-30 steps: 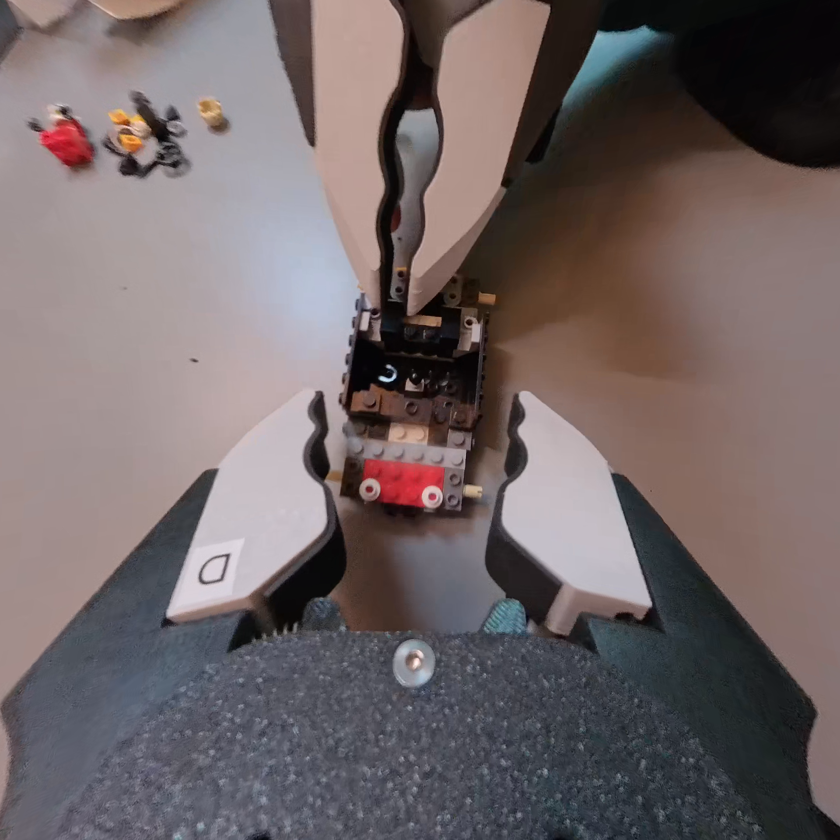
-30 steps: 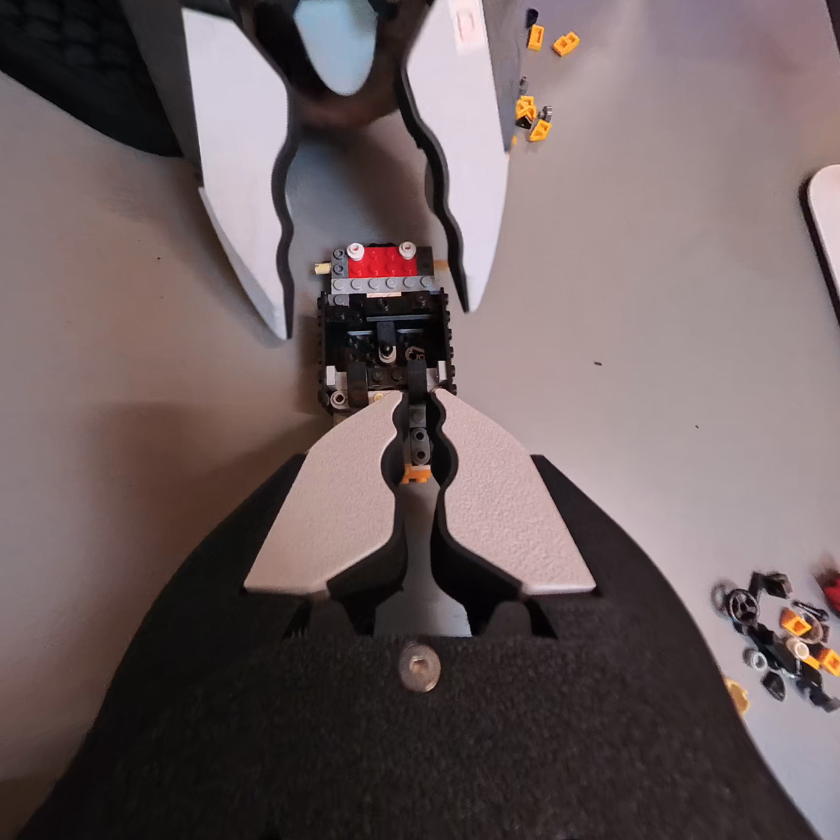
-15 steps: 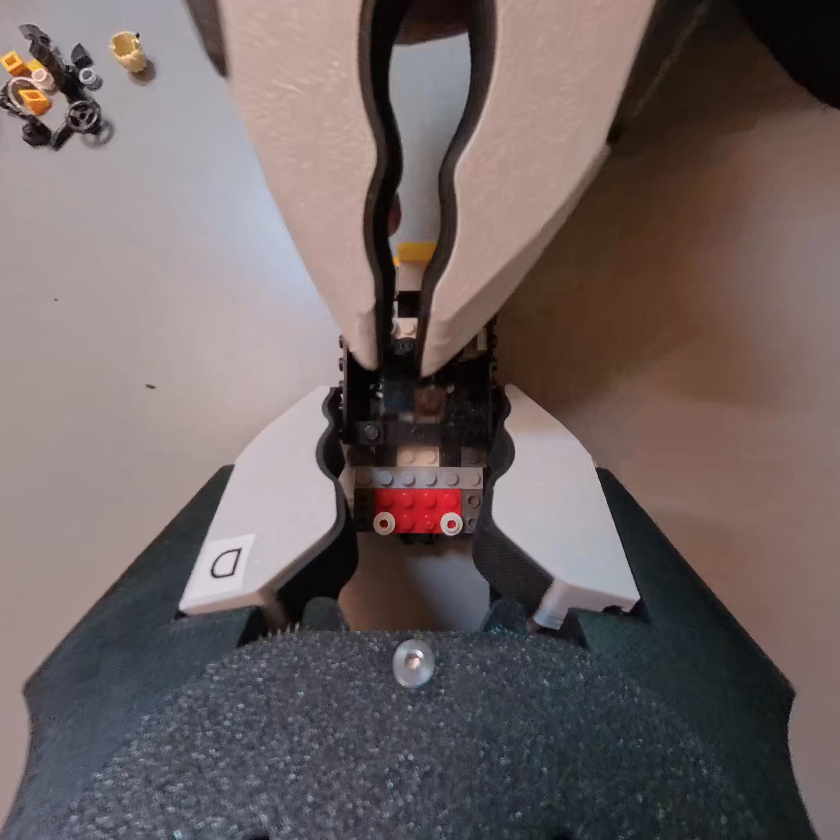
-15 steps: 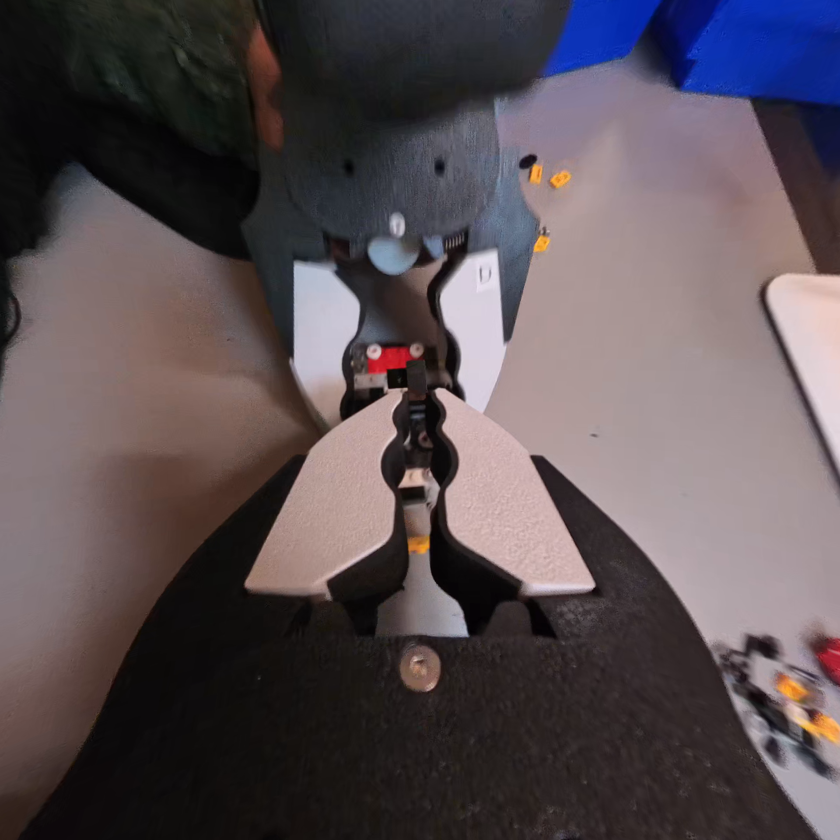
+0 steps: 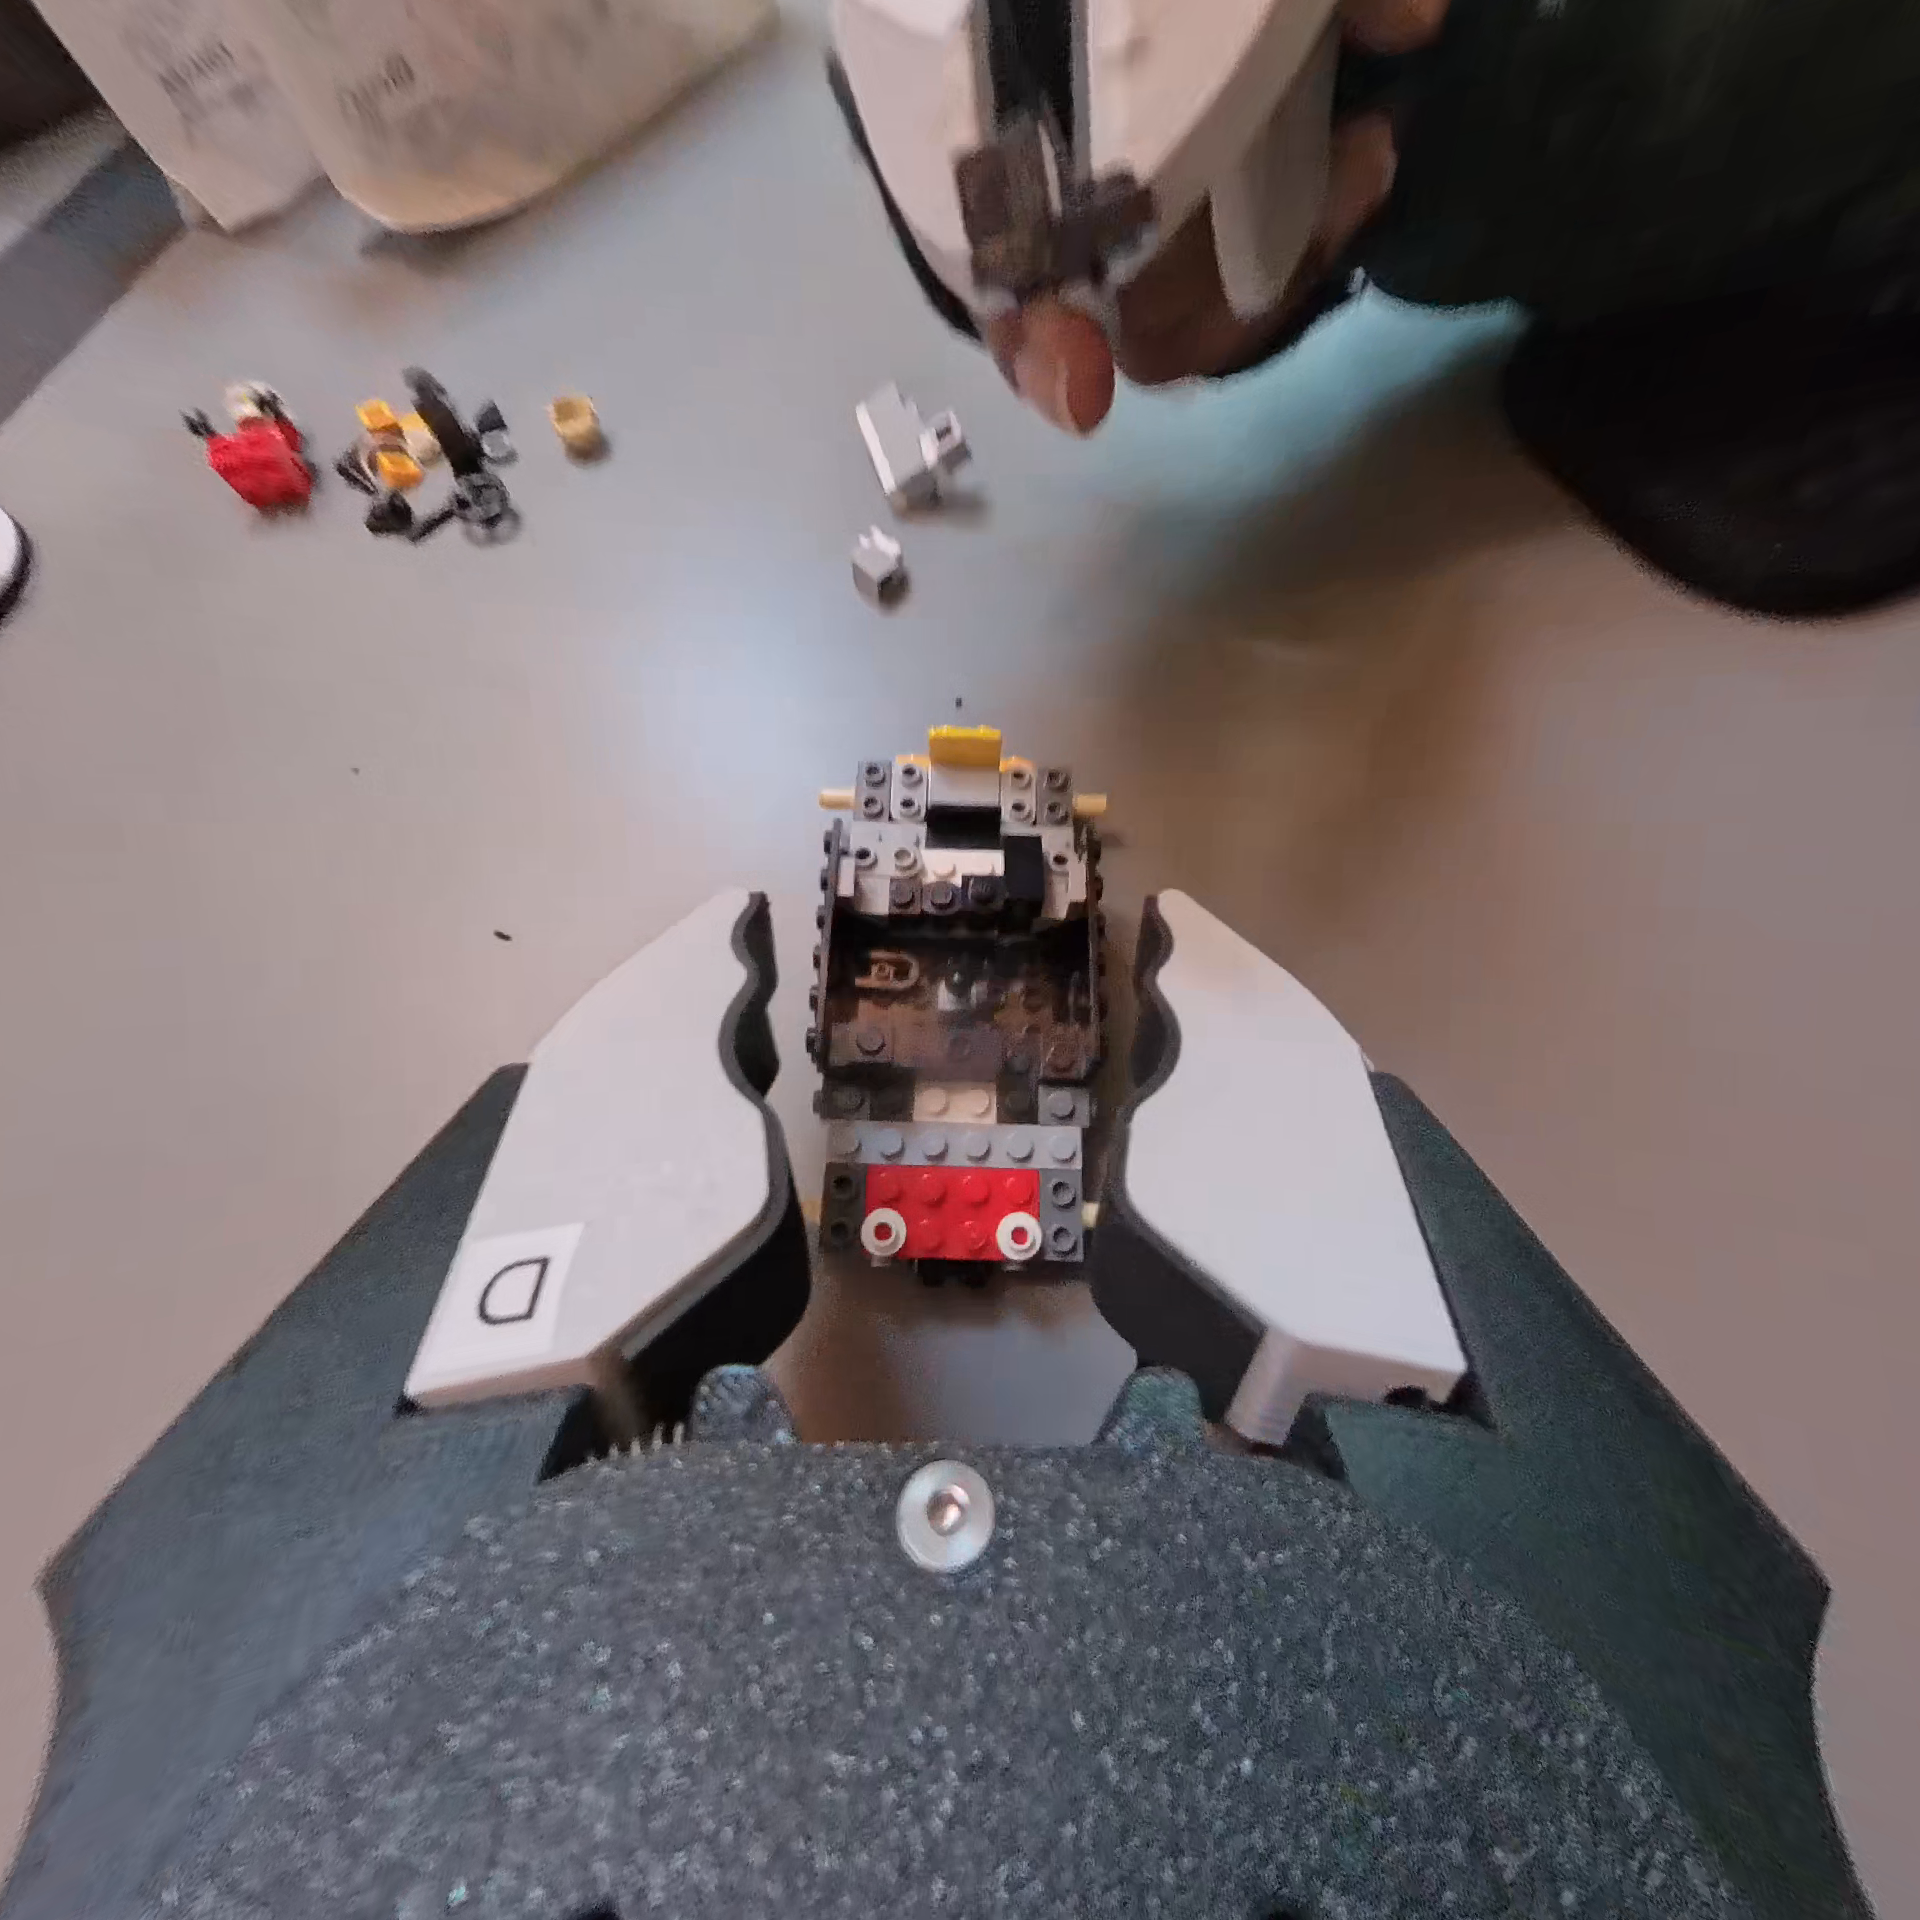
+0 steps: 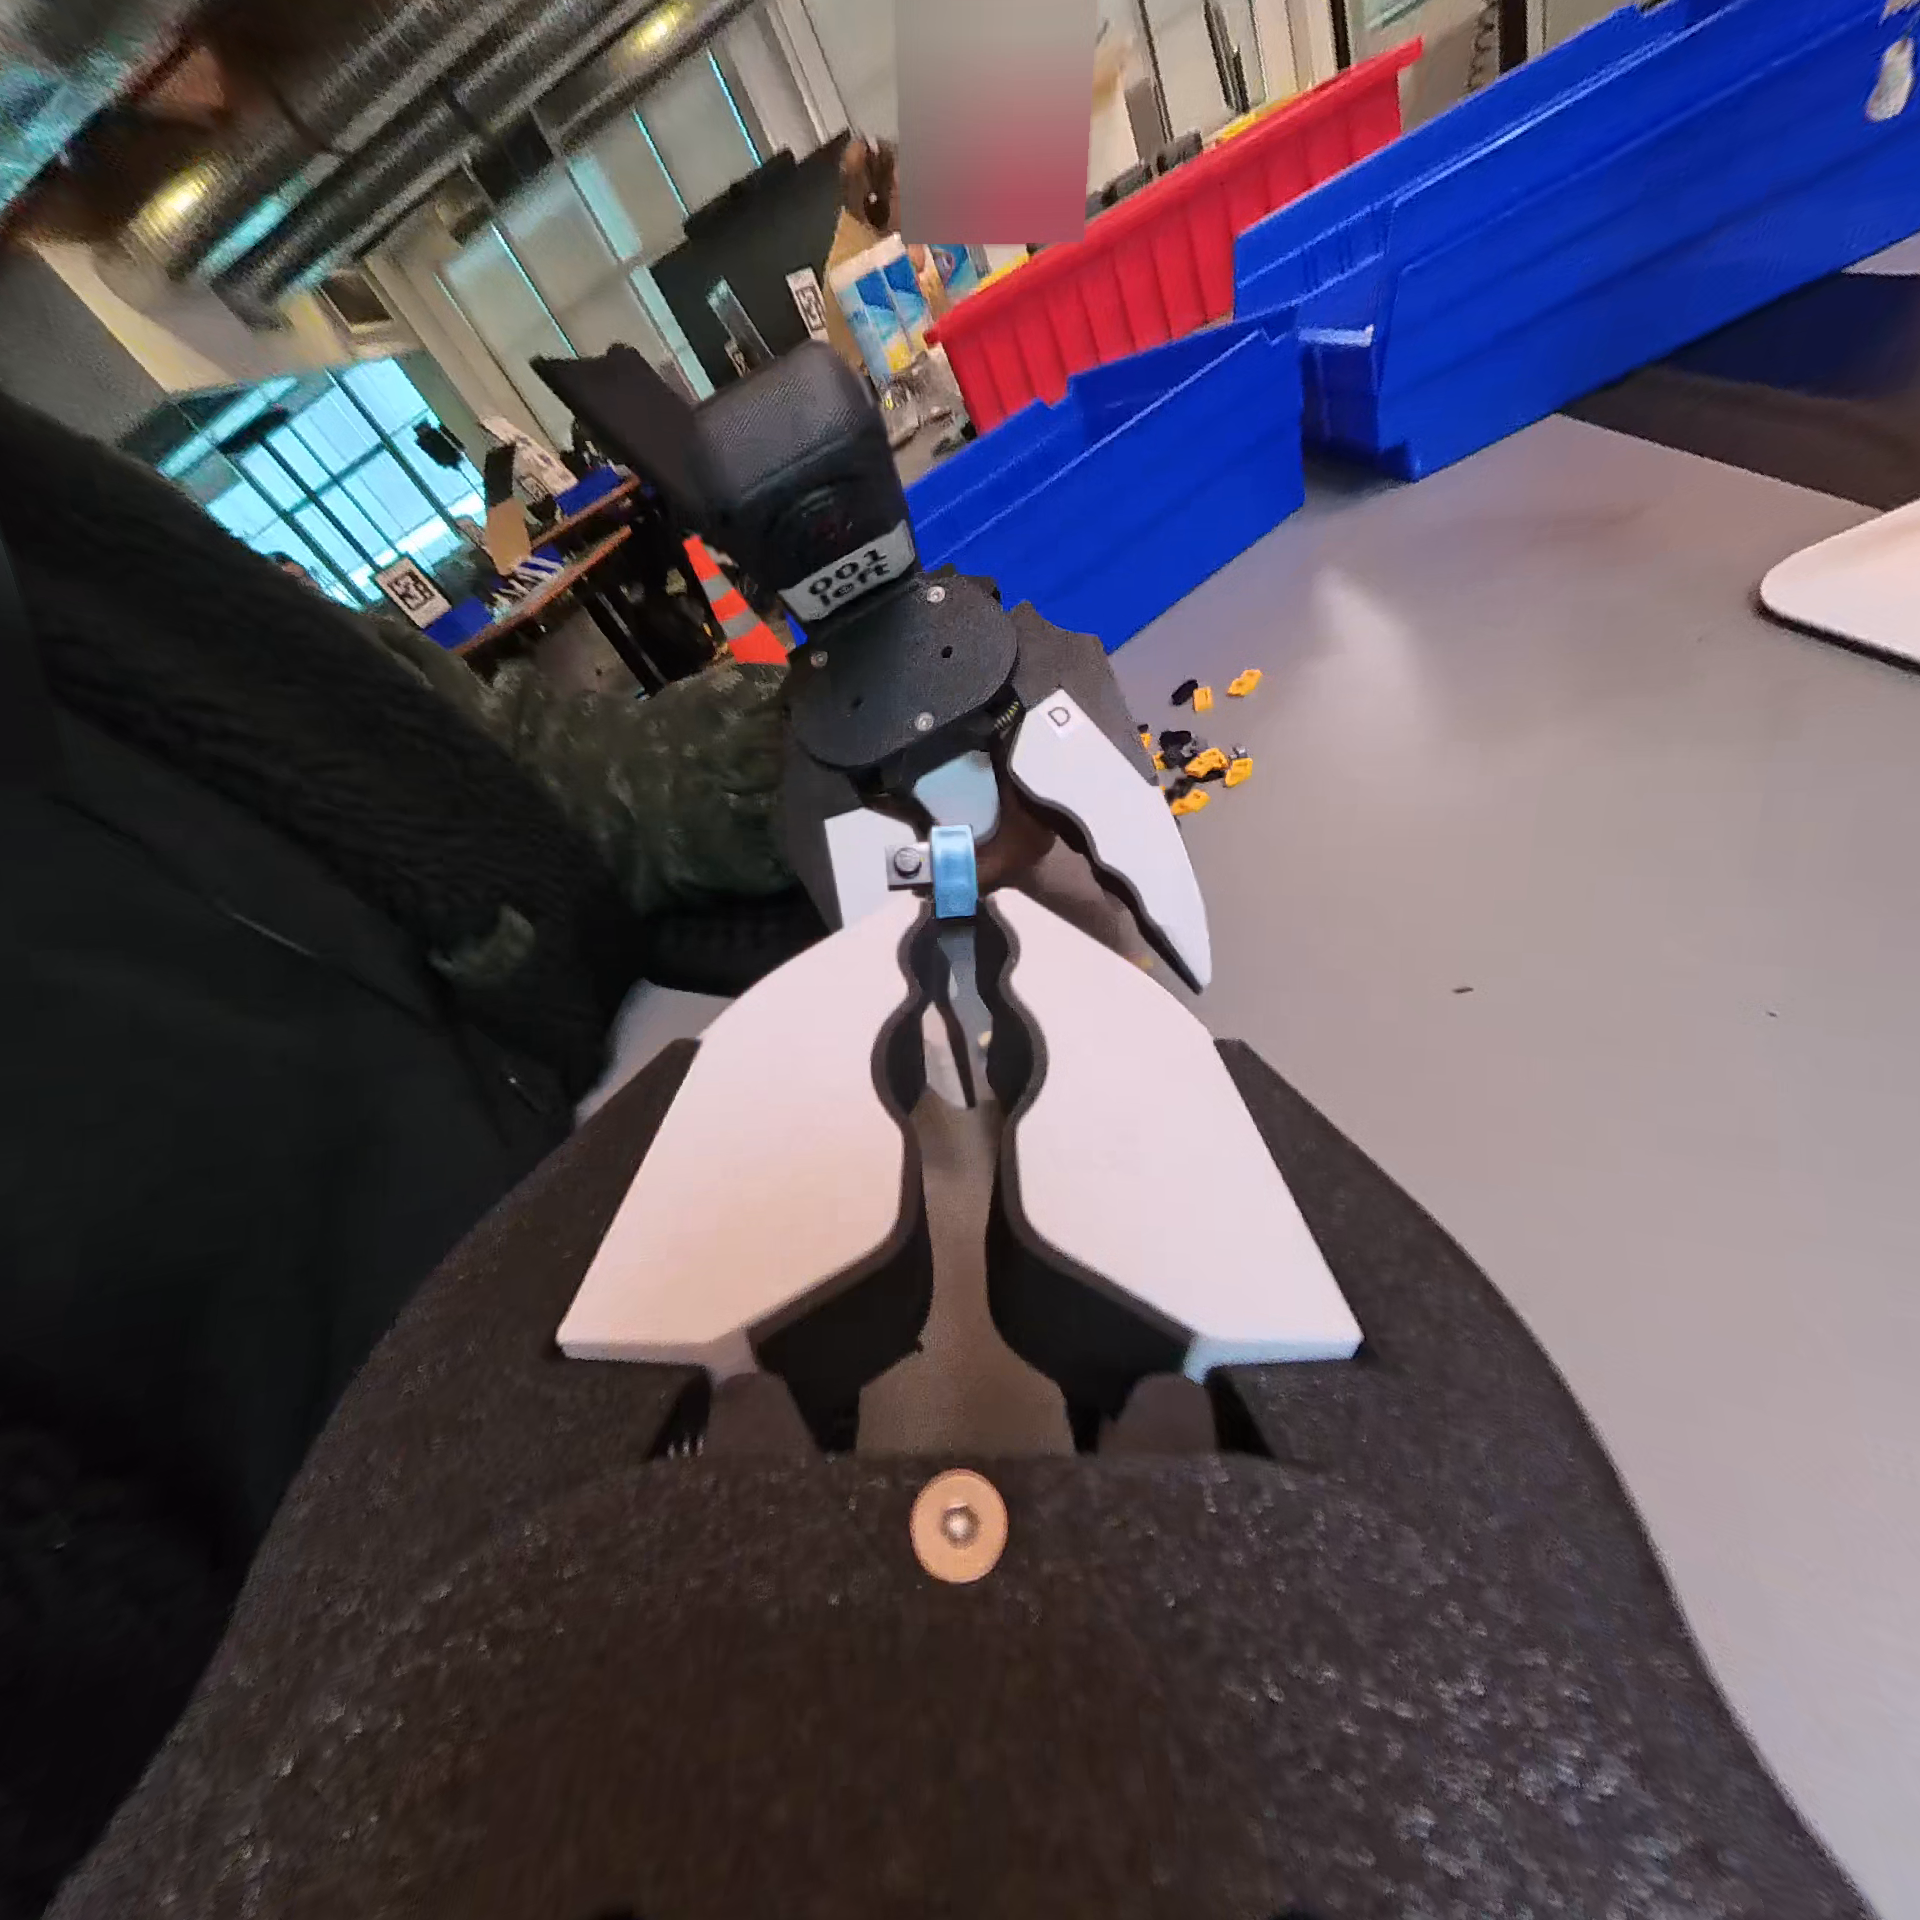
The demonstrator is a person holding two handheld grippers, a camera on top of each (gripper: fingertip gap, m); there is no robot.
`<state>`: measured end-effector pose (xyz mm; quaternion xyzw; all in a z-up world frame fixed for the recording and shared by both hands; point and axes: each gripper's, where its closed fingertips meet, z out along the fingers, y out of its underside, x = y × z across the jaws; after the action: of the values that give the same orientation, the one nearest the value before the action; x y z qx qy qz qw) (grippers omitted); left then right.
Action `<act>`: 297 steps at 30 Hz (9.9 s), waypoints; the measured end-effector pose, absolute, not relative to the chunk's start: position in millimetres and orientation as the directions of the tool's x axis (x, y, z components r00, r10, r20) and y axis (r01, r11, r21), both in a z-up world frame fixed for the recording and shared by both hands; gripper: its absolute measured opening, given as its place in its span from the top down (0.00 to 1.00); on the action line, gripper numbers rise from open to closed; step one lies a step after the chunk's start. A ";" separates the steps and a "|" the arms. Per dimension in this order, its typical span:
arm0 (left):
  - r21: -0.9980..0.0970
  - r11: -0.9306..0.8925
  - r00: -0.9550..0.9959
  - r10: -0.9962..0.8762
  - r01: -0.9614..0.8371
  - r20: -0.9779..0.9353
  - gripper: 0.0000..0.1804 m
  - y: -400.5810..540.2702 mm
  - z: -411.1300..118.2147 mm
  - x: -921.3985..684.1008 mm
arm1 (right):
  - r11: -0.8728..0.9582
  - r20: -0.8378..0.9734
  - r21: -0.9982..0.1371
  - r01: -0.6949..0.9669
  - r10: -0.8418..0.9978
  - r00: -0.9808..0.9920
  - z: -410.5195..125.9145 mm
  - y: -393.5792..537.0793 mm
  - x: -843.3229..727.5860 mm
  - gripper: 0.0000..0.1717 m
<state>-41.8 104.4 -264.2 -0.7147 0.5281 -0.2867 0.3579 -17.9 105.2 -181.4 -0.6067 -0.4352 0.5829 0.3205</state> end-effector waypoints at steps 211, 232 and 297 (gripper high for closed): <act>-0.687 -0.184 0.268 -0.963 -0.703 -0.017 0.65 101.1 -295.6 -47.4 | 0.141 -0.041 -0.657 0.740 0.974 -0.221 -272.8 94.3 -35.8 0.95; -0.720 -0.172 0.229 -0.973 -0.672 0.018 0.66 98.1 -294.4 -46.2 | 0.353 -0.156 -0.549 0.757 0.847 -0.508 -274.9 86.5 -37.0 0.96; -0.935 -0.005 0.133 -0.990 -0.355 -0.045 0.91 61.2 -193.9 -10.0 | -0.049 -0.136 -0.938 0.343 0.963 -0.235 -190.1 57.6 -17.9 0.96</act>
<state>-10.0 61.2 -193.9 -0.6105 0.5510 -0.3602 0.4404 -17.9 57.6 -190.1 -0.5320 -0.6133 0.4912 0.3155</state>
